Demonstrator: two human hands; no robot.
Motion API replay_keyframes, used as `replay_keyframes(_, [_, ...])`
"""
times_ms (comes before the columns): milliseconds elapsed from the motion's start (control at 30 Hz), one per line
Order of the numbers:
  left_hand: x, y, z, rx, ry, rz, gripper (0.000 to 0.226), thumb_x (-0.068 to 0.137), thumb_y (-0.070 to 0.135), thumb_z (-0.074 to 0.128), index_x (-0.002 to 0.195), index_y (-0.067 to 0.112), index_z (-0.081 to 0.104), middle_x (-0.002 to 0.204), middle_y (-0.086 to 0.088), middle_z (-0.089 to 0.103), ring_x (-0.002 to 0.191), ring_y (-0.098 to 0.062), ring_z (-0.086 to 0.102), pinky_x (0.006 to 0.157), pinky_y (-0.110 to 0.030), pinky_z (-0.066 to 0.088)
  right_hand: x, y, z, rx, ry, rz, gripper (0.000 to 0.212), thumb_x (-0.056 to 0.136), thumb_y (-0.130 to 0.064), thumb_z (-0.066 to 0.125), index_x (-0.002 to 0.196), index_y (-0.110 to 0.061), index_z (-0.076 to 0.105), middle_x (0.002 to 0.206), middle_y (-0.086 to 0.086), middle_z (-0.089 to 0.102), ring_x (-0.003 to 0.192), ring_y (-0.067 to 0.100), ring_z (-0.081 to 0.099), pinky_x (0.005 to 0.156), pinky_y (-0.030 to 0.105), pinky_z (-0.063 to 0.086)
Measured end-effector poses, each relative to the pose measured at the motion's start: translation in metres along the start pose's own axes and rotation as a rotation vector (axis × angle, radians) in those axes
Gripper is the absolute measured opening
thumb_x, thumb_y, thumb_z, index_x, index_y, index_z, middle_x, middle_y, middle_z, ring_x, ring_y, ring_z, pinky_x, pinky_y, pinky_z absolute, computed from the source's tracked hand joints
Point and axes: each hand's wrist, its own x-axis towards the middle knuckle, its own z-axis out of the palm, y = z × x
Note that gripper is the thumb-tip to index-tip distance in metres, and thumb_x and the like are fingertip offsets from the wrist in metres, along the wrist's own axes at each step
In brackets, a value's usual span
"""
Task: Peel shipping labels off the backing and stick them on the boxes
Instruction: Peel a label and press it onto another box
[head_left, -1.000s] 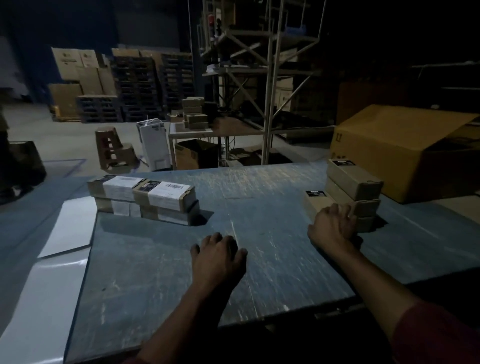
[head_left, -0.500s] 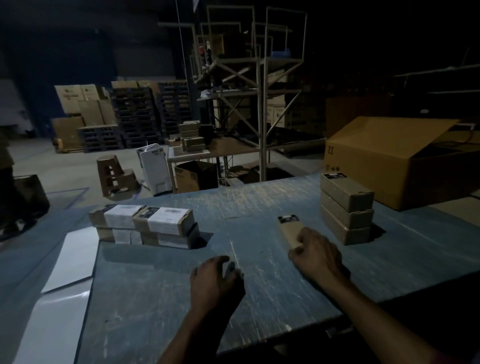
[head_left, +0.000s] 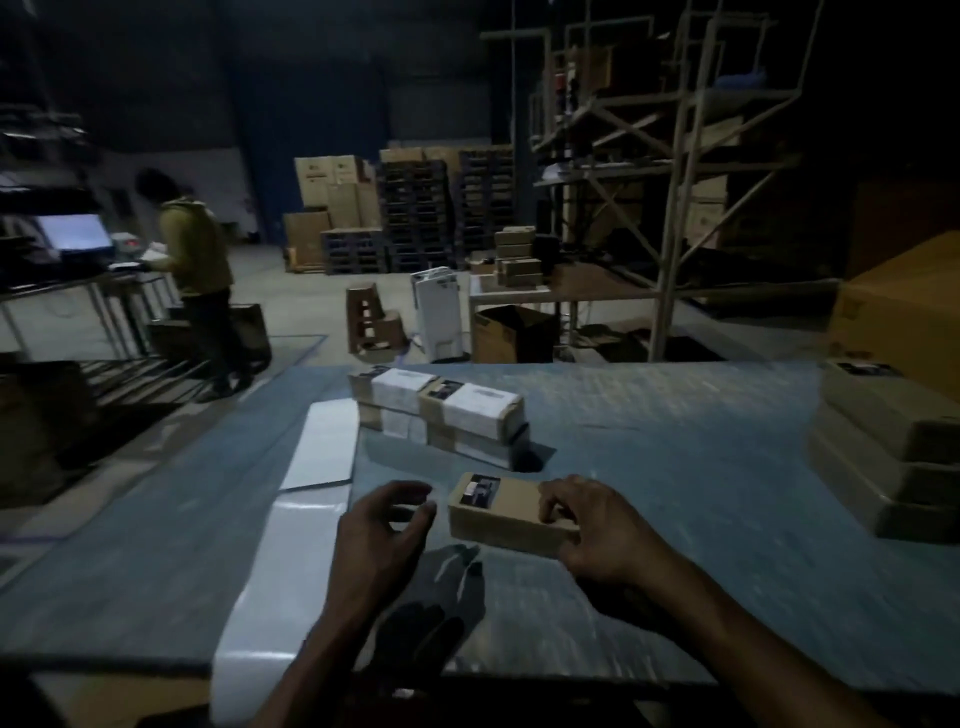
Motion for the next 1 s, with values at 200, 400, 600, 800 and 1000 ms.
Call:
replay_keyframes(200, [0.043,-0.055,-0.088,0.122,0.062,-0.155,0.010,0.081,0.031,0.085,0.086,0.033,0.076,0.080,0.014,0.077,0.070,-0.006,0.074,0.059,-0.019,0.051,0.052,-0.053,-0.006,0.020,-0.044,-0.114,0.023,0.074,-0.034,0.072,0.092,-0.047,0.066,0.113,-0.008,0.070,0.111,0.011,0.064,0.089,0.035,0.056])
replay_keyframes(400, [0.105,-0.106,-0.116,0.451,-0.037,-0.137,0.058,0.075,0.044,0.089,0.125,0.020,0.071,0.127,-0.007,0.070,0.116,-0.027,0.066,0.098,-0.041,0.052,0.109,-0.120,0.033,0.048,-0.142,-0.227,0.038,0.084,-0.030,0.076,0.121,-0.034,0.069,0.127,-0.010,0.069,0.112,0.009,0.066,0.096,0.037,0.056])
replay_keyframes(600, [0.150,-0.137,-0.113,0.674,-0.396,-0.065,0.074,0.078,0.069,0.070,0.138,0.026,0.063,0.138,-0.001,0.065,0.123,-0.026,0.063,0.097,-0.036,0.049,0.162,-0.162,0.079,0.005,-0.207,-0.262,0.046,0.088,-0.033,0.075,0.134,-0.032,0.065,0.140,-0.004,0.065,0.123,0.016,0.064,0.100,0.031,0.052])
replay_keyframes(800, [0.157,-0.148,-0.112,0.809,-0.276,0.094,0.018,0.089,0.030,0.071,0.106,0.034,0.077,0.100,0.003,0.078,0.093,-0.024,0.073,0.075,-0.029,0.052,0.202,-0.169,0.101,-0.003,-0.195,-0.188,0.066,0.087,-0.025,0.076,0.147,-0.032,0.051,0.132,0.006,0.067,0.110,0.021,0.067,0.094,0.039,0.058])
replay_keyframes(1000, [0.157,-0.151,-0.123,0.730,-0.390,0.050,0.043,0.090,0.053,0.071,0.125,0.029,0.070,0.117,-0.001,0.075,0.106,-0.026,0.070,0.087,-0.035,0.053,0.233,-0.178,0.109,-0.099,-0.228,-0.236,0.077,0.086,-0.014,0.073,0.155,-0.032,0.043,0.109,0.003,0.066,0.092,0.018,0.061,0.066,0.030,0.054])
